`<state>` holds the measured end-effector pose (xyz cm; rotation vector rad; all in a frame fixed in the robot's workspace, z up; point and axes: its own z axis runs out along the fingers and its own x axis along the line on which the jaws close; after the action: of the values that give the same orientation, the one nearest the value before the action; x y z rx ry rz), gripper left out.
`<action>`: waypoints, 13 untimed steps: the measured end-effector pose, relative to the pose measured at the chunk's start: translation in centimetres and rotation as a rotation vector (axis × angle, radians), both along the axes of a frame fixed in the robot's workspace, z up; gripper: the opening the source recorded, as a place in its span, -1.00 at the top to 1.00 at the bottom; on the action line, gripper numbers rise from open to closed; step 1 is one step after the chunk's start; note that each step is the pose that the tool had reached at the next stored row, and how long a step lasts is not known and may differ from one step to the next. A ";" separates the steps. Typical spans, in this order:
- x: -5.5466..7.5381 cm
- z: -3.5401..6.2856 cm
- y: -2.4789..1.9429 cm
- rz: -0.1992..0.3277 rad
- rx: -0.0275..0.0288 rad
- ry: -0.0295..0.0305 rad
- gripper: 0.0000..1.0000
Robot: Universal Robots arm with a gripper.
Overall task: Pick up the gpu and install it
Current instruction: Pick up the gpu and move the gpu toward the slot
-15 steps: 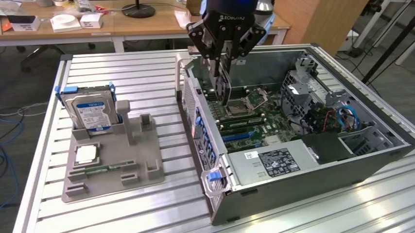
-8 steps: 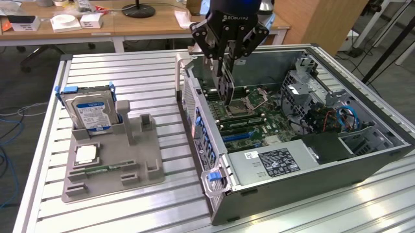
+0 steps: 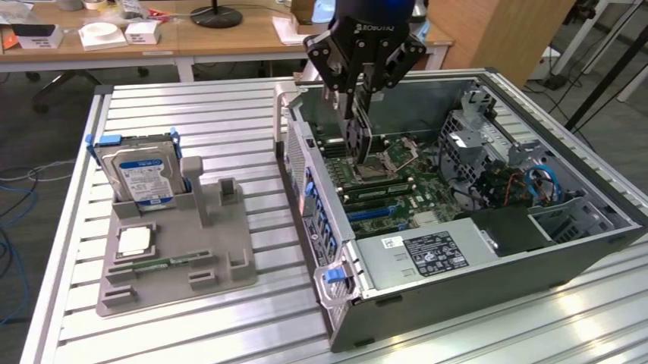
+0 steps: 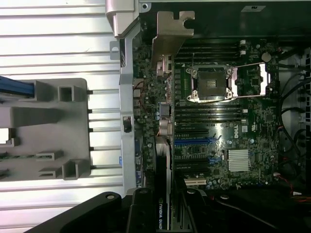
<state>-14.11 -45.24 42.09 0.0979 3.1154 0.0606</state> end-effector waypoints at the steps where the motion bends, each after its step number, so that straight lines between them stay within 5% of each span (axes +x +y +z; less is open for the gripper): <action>1: 0.1 0.00 0.00 0.000 0.0000 0.0000 0.48; 13: 1.2 0.00 0.00 0.000 0.0000 0.0000 0.48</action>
<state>-12.88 -45.24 42.09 0.0981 3.1154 0.0606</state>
